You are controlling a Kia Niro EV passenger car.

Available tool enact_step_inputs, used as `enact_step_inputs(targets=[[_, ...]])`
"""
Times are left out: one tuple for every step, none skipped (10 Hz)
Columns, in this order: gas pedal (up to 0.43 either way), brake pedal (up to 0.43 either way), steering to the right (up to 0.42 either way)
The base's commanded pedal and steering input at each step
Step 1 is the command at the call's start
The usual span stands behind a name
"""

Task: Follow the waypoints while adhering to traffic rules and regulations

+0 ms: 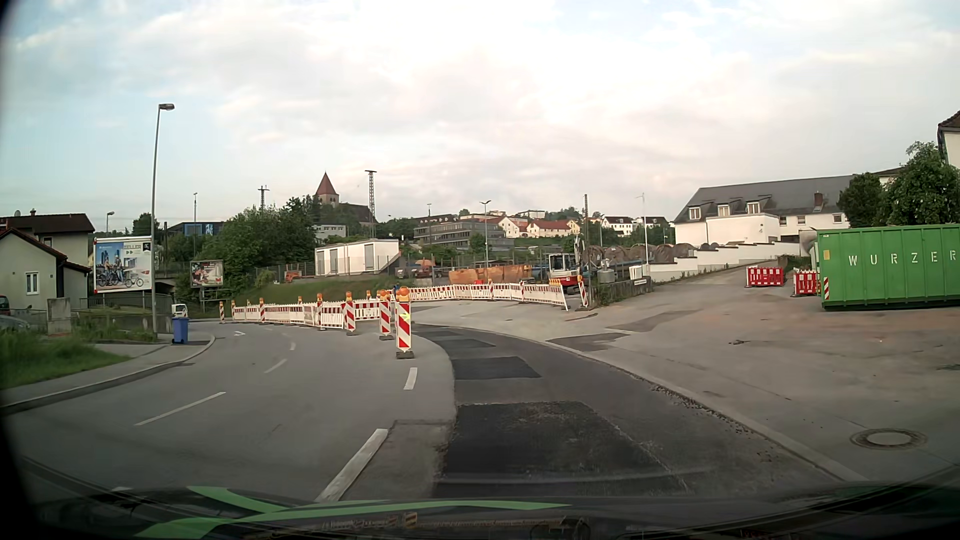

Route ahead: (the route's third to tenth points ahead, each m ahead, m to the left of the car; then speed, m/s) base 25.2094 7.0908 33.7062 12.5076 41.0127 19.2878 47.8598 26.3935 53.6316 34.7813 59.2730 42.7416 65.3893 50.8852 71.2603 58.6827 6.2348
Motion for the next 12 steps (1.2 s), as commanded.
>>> enact_step_inputs(targets=[[0.0, 0.134, 0.049], [0.0, 0.146, 0.037], [0.0, 0.152, 0.028], [0.0, 0.152, 0.021], [0.0, 0.165, 0.012], [0.0, 0.177, 0.006], [0.0, 0.201, 0.003], [0.0, 0.213, 0.0], [0.0, 0.22, -0.004], [0.0, 0.22, -0.01], [0.0, 0.22, -0.013], [0.0, 0.22, -0.014]])
